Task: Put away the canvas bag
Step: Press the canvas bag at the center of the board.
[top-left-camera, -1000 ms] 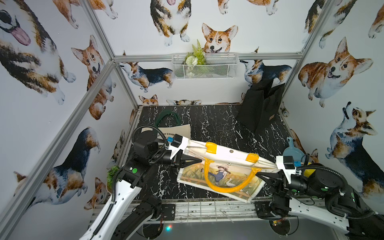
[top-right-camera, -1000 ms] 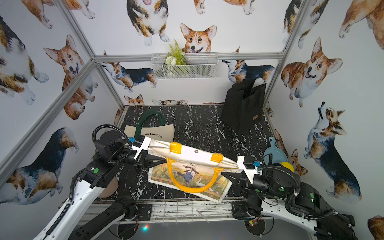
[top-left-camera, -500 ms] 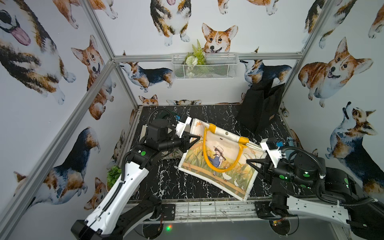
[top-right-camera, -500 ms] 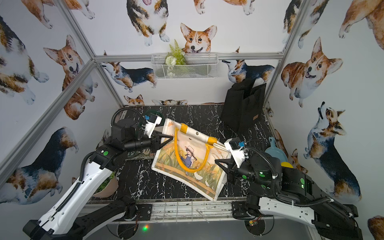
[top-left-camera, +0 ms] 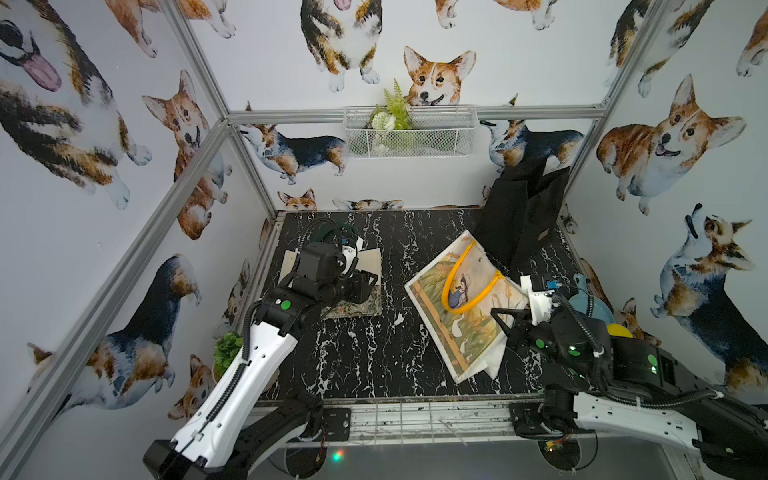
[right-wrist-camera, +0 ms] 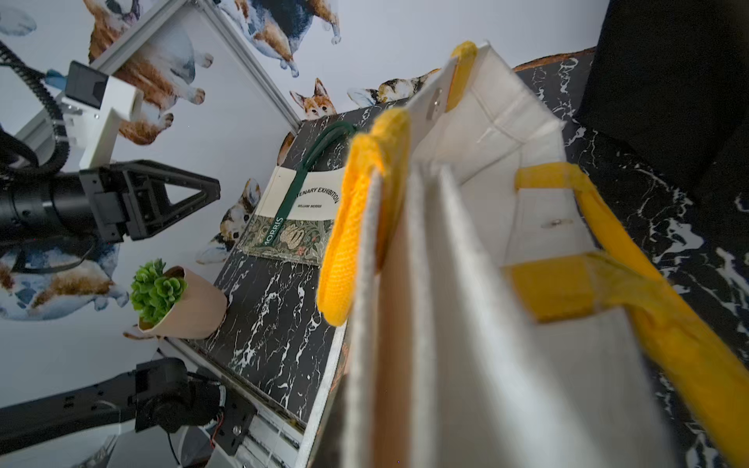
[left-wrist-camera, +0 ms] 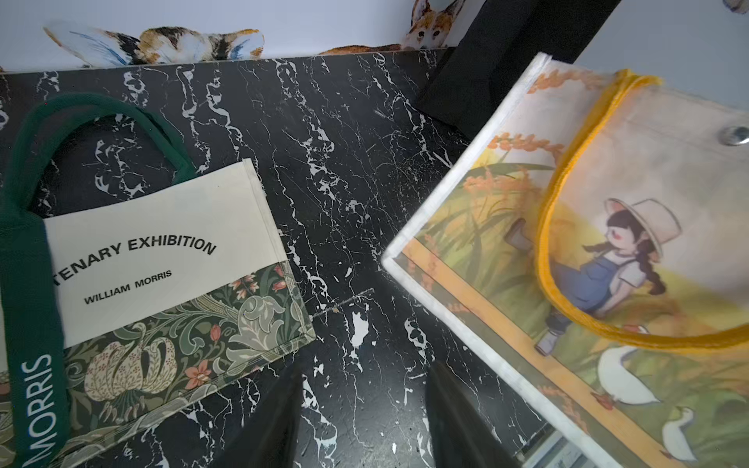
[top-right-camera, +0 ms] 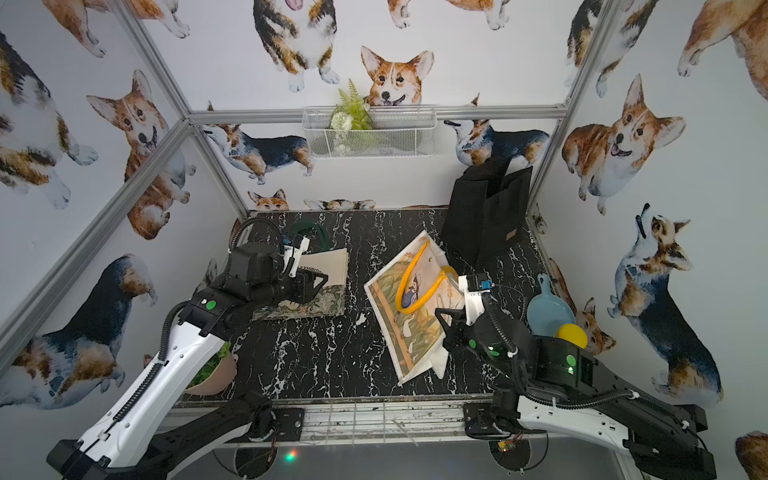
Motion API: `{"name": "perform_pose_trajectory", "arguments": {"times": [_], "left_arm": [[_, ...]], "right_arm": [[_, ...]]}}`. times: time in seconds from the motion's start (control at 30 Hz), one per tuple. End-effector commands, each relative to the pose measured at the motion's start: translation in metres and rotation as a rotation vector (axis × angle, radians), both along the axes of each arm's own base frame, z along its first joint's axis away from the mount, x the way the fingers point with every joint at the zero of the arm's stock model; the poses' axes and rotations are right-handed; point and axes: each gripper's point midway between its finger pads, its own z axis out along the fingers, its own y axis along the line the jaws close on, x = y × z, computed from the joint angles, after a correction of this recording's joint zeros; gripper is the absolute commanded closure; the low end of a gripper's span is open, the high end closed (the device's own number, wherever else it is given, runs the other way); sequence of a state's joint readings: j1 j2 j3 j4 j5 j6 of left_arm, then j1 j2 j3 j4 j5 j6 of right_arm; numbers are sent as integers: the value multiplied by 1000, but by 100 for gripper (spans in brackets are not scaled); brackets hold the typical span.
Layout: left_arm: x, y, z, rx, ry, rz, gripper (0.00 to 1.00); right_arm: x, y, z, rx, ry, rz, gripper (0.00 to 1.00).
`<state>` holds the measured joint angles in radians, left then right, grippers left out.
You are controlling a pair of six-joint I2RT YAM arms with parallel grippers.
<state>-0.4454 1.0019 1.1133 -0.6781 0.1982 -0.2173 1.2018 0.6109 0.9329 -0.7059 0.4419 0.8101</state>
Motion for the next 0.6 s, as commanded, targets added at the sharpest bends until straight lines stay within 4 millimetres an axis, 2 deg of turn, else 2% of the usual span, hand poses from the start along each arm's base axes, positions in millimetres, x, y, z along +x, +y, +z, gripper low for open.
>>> {"name": "perform_pose_trajectory", "arguments": {"times": [0.0, 0.1, 0.2, 0.3, 0.37, 0.43, 0.57], "left_arm": [[-4, -8, 4, -52, 2, -31, 48], [-10, -15, 5, -89, 6, -73, 48], [-18, -26, 5, -140, 13, -137, 48], [-31, -46, 1, -193, 16, -223, 48], [-40, -59, -4, -164, -3, -269, 47], [-51, -76, -8, -121, -31, -324, 43], [-66, -109, -15, -62, -47, -414, 40]], "right_arm": [[27, 2, 32, 329, -9, -212, 100], [40, -13, 11, 402, 39, -346, 100], [45, -39, -26, 460, 134, -518, 100], [40, -54, -63, 462, 256, -640, 100], [33, -63, -86, 413, 352, -720, 100], [28, -61, -102, 381, 427, -756, 100], [30, -34, -119, 433, 496, -710, 100]]}}
